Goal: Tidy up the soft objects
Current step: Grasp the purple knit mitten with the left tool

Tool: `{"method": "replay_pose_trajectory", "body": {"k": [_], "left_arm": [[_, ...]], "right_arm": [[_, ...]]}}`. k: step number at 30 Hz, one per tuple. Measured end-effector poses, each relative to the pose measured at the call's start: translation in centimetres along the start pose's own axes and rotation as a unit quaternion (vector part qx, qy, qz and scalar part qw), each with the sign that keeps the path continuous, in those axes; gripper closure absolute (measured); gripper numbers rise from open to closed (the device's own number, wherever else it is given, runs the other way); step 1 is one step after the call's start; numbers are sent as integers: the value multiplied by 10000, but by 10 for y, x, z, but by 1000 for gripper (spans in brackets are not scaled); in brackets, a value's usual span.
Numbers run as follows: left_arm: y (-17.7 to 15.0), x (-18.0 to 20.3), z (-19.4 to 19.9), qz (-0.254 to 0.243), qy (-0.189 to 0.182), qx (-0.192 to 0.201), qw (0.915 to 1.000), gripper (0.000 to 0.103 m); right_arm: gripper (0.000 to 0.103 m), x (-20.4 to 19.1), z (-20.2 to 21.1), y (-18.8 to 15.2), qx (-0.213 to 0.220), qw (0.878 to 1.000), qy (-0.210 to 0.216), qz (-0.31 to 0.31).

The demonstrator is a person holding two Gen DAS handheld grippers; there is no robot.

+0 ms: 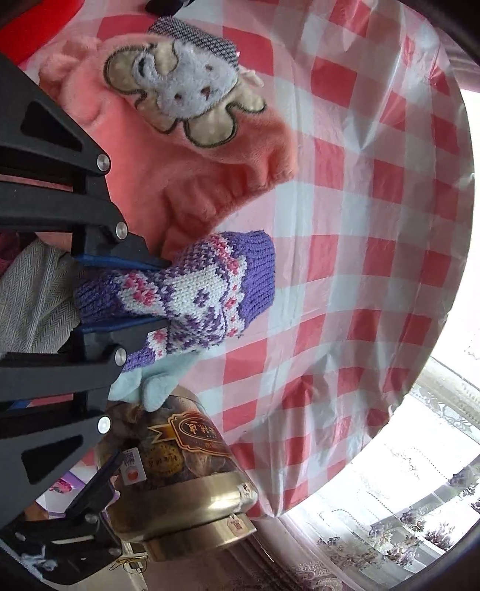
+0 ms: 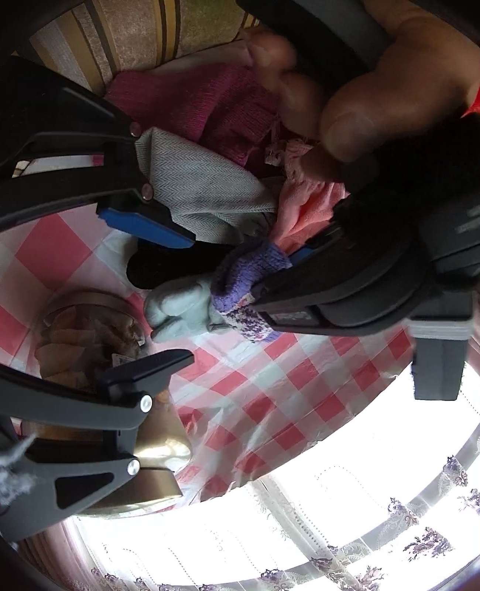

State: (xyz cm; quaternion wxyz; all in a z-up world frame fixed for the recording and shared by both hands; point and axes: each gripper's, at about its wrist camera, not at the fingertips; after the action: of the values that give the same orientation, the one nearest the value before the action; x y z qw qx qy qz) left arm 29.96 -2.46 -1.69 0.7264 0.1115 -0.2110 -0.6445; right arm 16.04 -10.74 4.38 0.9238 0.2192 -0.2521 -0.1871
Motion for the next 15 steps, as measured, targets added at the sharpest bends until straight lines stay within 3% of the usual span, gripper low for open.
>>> {"method": "replay_pose_trajectory", "body": {"k": [8,15], "left_arm": [[1,-34,45,273,104,597,9978,80],[-11,-54,63,333,591,970,9930,80]], "right_arm": [[42,16,-26,13,-228,9985,246,-426],[42,25,-55,22,-581,9954,236,-720]]}}
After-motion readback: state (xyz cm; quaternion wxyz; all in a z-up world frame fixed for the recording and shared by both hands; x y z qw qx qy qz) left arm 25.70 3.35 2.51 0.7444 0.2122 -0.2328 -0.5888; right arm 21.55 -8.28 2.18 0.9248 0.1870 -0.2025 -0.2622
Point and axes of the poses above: each gripper's, at about its wrist camera, not at the fingertips, and z roughly against the way its jaws point, x to its right, y to its top, and after that the axes turned 14 degrees about y, right-handed
